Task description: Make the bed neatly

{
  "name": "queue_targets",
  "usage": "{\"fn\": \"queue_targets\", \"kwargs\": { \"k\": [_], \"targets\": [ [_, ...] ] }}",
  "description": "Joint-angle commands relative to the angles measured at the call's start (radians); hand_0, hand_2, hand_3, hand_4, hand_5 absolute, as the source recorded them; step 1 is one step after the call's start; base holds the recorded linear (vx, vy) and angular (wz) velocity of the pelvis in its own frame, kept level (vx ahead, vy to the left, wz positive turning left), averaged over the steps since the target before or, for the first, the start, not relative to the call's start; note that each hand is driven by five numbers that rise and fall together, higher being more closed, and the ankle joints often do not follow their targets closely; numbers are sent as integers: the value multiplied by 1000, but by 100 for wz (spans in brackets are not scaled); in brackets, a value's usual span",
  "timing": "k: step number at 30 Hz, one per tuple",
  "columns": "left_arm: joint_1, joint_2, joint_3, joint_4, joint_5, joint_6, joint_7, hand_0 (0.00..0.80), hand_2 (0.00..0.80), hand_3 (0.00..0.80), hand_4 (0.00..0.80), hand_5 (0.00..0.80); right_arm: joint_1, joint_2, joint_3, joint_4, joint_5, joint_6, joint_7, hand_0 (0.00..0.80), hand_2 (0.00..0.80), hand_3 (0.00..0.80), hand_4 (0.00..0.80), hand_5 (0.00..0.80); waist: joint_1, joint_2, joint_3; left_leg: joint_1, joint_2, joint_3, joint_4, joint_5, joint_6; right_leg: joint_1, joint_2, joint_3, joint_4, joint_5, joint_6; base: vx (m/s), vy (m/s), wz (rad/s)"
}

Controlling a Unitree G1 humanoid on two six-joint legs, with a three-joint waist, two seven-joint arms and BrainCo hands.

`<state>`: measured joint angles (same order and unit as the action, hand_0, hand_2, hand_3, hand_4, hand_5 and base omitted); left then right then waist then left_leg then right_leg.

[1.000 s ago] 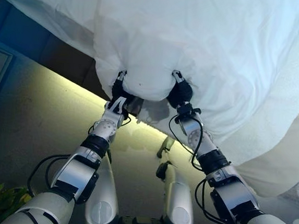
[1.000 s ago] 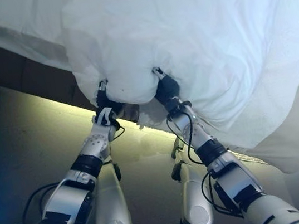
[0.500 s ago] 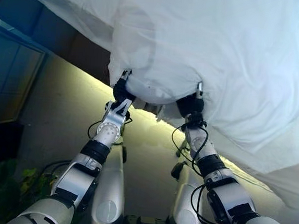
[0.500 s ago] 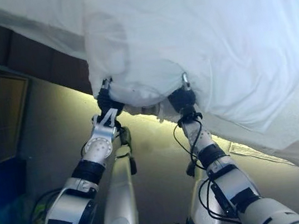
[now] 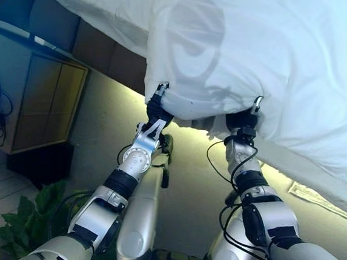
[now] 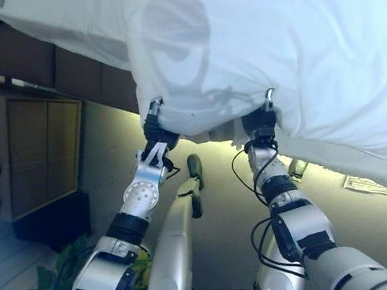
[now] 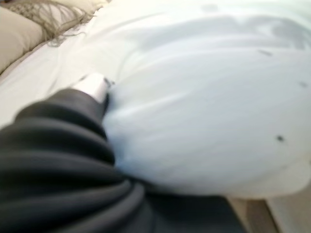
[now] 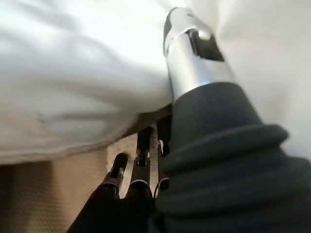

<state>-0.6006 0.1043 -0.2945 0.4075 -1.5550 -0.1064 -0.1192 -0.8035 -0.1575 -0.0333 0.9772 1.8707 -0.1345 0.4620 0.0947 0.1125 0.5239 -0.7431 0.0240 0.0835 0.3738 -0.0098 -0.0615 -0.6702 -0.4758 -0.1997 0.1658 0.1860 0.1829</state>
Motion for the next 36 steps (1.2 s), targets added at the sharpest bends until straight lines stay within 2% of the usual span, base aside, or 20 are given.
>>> {"fn": "queue_targets", "kwargs": {
  "k": [1,6,9,16,20,27,31,33,36],
  "targets": [
    [28,63,120,-182,-81,-67,-88,800,800,800,800,800,33,-199,-199,35,102,-33,38,0,0,0,0,0,5,147,-4,-57,24,-66,-53,150,-69,-56,-84,108,94,9,70,21,60,2],
    [76,73,120,-247,-98,-70,-96,800,800,800,800,800,61,-212,-278,44,102,-57,66,0,0,0,0,0,10,168,-4,-87,19,-67,-43,152,-70,-94,-91,127,108,2,72,9,27,1],
    [97,84,120,-262,-97,-77,-97,800,800,800,800,800,77,-230,-308,35,102,-83,83,0,0,0,0,0,9,168,-4,-91,22,-66,-43,153,-74,-97,-89,129,103,3,74,0,0,0],
    [102,126,153,-243,-108,-63,-119,800,800,800,800,800,174,-280,-415,40,102,-101,85,0,0,0,0,0,-4,129,-4,-105,44,-72,-42,159,-84,-89,-75,126,87,12,79,-8,-56,0],
    [89,145,165,-213,-106,-54,-129,800,800,800,800,800,221,-318,-471,66,102,-74,96,0,0,0,0,0,-8,105,-4,-110,51,-88,-45,162,-84,-78,-57,118,84,8,79,-22,-121,-4],
    [96,195,197,-186,-93,-43,-144,800,800,800,800,800,295,-298,-542,66,102,-53,128,0,0,0,0,0,-6,50,-4,-148,55,-126,-18,158,-81,-75,-18,108,99,-3,79,-17,-163,-4],
    [98,200,214,-167,-101,-46,-158,800,800,800,800,800,317,-290,-573,46,102,-69,94,0,0,0,0,0,-17,36,-4,-153,61,-124,-15,150,-83,-79,-2,111,107,-19,79,-13,-28,-4],
    [110,206,215,-169,-104,-54,-167,800,800,800,800,800,336,-284,-583,34,102,-66,104,0,0,0,0,0,-24,38,-4,-157,62,-120,-20,163,-82,-85,2,115,107,-11,79,-15,30,-5],
    [127,220,216,-179,-97,-69,-170,800,800,800,800,800,366,-283,-587,16,102,-43,155,0,0,0,0,0,-33,34,-4,-154,67,-111,-2,150,-83,-84,1,119,124,-23,77,-29,22,-10]
  ]
}}
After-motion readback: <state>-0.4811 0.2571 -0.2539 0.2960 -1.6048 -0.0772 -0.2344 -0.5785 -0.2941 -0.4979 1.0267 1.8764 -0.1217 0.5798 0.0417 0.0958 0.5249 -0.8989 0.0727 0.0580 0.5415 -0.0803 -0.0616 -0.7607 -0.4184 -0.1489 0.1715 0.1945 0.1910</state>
